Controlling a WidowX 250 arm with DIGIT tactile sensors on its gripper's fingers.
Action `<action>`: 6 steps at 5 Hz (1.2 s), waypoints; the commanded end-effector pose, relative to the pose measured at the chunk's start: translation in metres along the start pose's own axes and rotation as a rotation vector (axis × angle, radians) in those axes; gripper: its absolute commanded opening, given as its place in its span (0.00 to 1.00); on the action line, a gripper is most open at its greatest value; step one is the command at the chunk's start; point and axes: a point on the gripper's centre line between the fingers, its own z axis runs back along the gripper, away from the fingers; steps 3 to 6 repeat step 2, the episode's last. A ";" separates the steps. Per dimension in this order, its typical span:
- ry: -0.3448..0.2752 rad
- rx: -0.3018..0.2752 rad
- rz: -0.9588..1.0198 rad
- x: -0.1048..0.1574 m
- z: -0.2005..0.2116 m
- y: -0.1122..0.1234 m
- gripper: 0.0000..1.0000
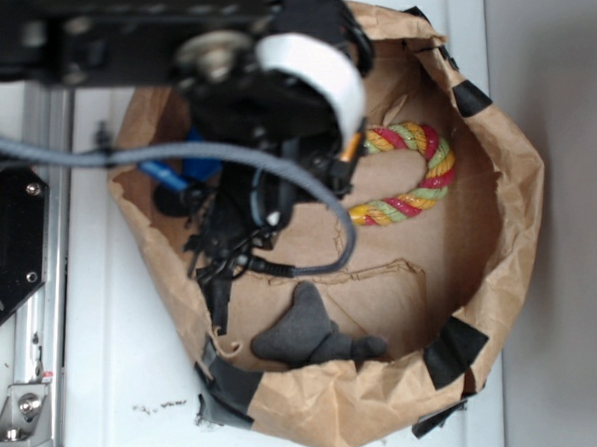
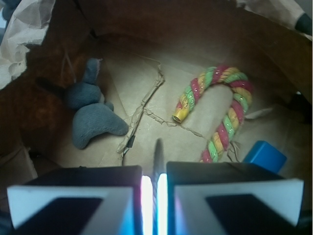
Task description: Grab the silver keys.
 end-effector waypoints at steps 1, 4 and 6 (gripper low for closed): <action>0.029 0.066 0.076 0.023 0.012 -0.004 0.00; 0.041 0.049 0.096 0.023 0.011 -0.001 0.00; 0.041 0.049 0.096 0.023 0.011 -0.001 0.00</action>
